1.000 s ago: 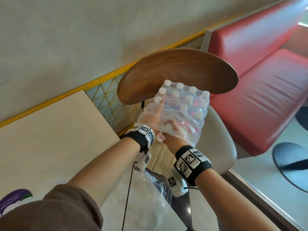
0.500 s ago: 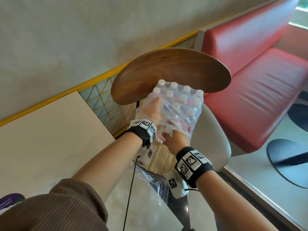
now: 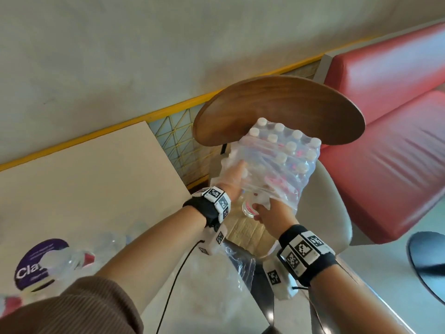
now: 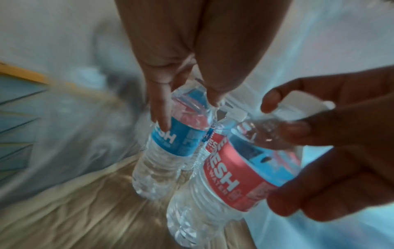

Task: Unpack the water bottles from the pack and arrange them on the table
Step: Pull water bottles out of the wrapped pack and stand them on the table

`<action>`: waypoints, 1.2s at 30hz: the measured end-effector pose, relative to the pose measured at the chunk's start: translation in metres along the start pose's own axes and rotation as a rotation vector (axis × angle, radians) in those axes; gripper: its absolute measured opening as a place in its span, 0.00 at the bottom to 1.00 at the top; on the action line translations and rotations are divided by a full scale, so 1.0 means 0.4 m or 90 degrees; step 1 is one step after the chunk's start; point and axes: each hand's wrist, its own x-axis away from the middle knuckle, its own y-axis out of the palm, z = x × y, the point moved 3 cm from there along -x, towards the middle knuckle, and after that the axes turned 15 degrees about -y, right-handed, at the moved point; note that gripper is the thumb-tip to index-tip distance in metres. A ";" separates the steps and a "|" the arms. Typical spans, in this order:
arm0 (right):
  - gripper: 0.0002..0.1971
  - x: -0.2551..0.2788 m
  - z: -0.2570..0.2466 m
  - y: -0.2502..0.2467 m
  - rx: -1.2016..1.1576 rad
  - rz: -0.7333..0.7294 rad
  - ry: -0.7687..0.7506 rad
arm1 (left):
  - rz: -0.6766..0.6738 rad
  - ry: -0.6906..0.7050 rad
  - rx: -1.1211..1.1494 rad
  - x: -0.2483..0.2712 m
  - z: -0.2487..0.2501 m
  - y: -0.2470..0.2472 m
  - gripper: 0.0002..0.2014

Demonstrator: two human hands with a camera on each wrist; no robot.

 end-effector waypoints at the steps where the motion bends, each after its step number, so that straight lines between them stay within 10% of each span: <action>1: 0.11 0.014 -0.010 0.003 -0.012 -0.012 -0.032 | 0.039 0.091 -0.046 0.019 -0.011 -0.004 0.11; 6: 0.12 0.095 -0.080 0.031 0.036 -0.120 -0.162 | -0.072 0.097 0.137 0.149 -0.138 -0.025 0.13; 18: 0.11 0.279 -0.214 0.274 0.181 -0.355 -0.354 | -0.093 -0.041 0.035 0.344 -0.463 -0.054 0.14; 36: 0.12 0.375 -0.282 0.438 0.074 -0.502 -0.349 | -0.145 -0.065 -0.121 0.383 -0.516 -0.065 0.13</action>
